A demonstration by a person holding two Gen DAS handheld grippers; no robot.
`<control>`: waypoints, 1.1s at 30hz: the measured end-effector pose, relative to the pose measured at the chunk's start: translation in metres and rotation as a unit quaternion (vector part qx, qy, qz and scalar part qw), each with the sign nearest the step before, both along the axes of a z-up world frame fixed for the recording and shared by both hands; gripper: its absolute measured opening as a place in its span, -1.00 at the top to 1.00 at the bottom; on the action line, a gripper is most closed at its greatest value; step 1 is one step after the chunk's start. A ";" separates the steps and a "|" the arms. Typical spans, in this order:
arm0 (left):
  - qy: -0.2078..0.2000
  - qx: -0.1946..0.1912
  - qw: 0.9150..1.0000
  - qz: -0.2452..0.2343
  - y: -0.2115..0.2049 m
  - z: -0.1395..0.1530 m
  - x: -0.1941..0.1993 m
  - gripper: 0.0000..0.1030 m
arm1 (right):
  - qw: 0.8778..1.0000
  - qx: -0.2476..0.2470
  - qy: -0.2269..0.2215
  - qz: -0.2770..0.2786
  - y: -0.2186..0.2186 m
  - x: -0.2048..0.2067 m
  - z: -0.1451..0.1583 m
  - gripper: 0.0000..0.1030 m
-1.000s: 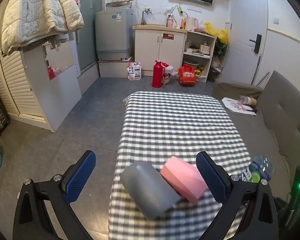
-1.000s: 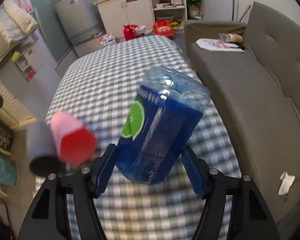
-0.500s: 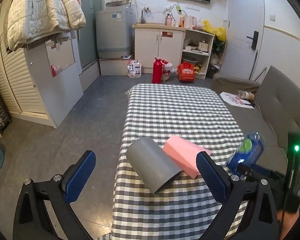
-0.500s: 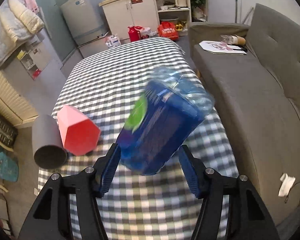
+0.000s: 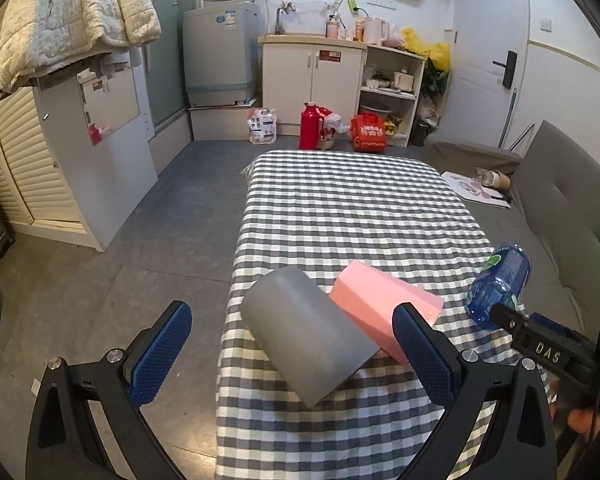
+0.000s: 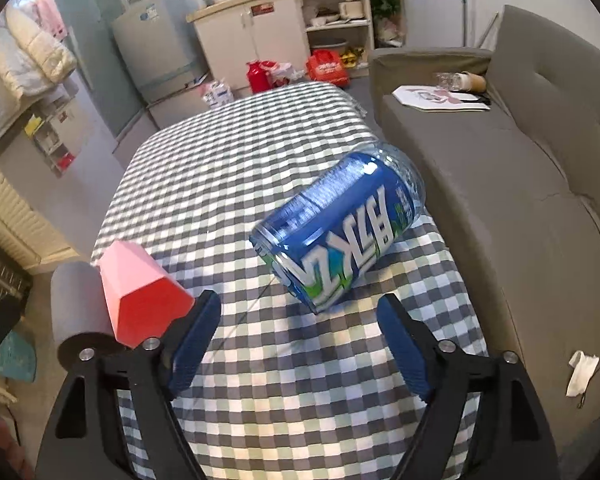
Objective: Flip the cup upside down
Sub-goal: 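Lift the blue bottle off the table with the right tool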
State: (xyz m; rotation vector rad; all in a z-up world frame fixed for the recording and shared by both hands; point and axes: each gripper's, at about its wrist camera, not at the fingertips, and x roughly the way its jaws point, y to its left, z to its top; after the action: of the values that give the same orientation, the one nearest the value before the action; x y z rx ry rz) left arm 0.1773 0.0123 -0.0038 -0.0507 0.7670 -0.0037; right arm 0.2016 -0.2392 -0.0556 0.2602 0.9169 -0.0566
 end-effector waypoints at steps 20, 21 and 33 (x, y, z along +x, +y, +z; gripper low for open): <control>0.017 -0.007 1.000 0.009 0.016 -0.019 0.009 -1.00 | 0.996 0.021 0.028 -0.082 -0.008 0.045 -0.021 -0.52; 0.016 -0.007 1.000 0.008 0.016 -0.018 0.008 -1.00 | 0.997 0.015 0.026 -0.069 -0.005 0.039 -0.019 -0.51; 0.011 0.009 1.000 0.008 0.004 0.001 -0.035 -1.00 | 0.989 -0.010 0.004 0.146 0.052 -0.079 -0.017 -0.51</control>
State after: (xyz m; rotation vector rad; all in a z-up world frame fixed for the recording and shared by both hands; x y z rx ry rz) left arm 0.1425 0.0166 -0.0029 -0.0403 0.7877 0.0193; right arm 0.1221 -0.1871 -0.0730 0.1044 0.9547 0.2037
